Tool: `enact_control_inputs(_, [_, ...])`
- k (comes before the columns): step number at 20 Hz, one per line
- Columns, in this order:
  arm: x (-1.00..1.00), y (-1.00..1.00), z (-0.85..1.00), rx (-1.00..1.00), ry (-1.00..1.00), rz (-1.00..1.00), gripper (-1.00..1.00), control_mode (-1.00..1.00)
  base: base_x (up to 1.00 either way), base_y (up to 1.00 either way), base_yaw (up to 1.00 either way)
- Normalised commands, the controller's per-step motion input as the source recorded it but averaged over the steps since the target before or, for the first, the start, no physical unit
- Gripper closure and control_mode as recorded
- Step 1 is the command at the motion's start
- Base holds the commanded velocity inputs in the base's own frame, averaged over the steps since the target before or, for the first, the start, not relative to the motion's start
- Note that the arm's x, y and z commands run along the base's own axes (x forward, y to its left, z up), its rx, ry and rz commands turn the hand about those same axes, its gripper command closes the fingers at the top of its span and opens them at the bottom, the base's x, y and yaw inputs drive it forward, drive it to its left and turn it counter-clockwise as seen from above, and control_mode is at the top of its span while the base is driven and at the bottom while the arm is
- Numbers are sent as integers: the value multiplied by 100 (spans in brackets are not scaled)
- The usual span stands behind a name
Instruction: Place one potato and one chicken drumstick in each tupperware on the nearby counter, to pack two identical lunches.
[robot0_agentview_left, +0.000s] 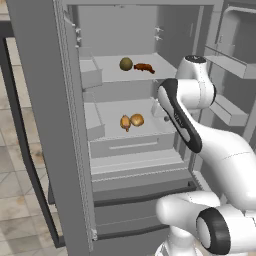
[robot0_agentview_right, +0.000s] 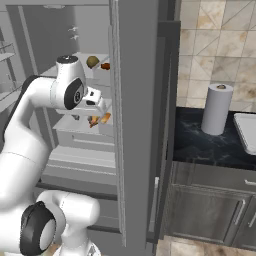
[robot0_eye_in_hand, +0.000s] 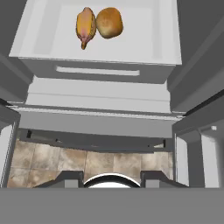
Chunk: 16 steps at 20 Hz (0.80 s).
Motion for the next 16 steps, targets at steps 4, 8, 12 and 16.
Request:
enact_control_inputs(4, [-11,0,-2,0,0,0,-100,-100,0,0,0])
enact_control_inputs(8, [-5,22,-24,0,0,0,-100,-100,0,0,0])
enact_control_inputs(12, [0,21,-33,0,0,0,-100,-100,0,0,0])
enact_control_inputs(16, [-3,0,-19,0,-4,0,-100,-100,0,0,0])
